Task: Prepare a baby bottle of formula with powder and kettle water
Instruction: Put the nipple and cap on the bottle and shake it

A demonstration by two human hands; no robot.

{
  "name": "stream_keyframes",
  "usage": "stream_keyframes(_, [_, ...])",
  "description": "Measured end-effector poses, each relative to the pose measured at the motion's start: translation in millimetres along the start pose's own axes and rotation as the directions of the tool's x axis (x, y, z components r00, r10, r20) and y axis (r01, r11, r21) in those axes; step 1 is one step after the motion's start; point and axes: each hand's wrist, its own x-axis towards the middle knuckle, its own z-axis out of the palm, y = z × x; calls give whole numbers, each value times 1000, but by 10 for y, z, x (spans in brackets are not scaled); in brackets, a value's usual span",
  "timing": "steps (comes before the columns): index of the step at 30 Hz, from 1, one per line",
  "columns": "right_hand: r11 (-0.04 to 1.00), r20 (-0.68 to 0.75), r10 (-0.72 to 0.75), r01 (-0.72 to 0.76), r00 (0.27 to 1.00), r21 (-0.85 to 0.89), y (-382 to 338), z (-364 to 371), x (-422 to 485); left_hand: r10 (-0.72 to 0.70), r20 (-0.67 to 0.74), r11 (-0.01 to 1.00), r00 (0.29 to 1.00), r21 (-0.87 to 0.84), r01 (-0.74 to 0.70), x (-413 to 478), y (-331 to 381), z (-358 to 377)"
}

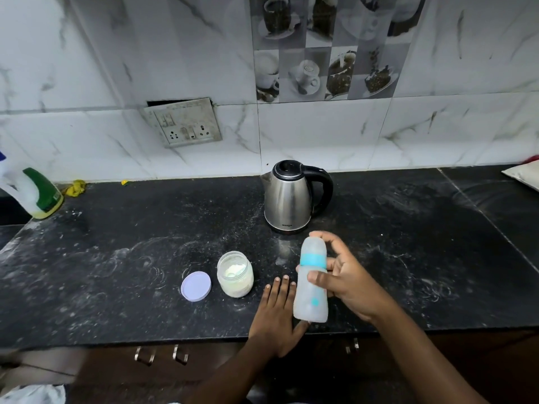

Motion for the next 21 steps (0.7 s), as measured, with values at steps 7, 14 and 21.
stream_keyframes(7, [997,-136,-59,65,989,39,11,24,21,-14,-2,1000,1000,21,14,3,13,0])
stream_keyframes(14, [991,-237,-81,104,968,84,-61,-23,-6,-7,-32,1000,999,16,8,7,8,20])
stream_keyframes(21, [973,-345,-92,157,934,167,-74,63,39,-11,-6,1000,1000,26,11,7,20,2])
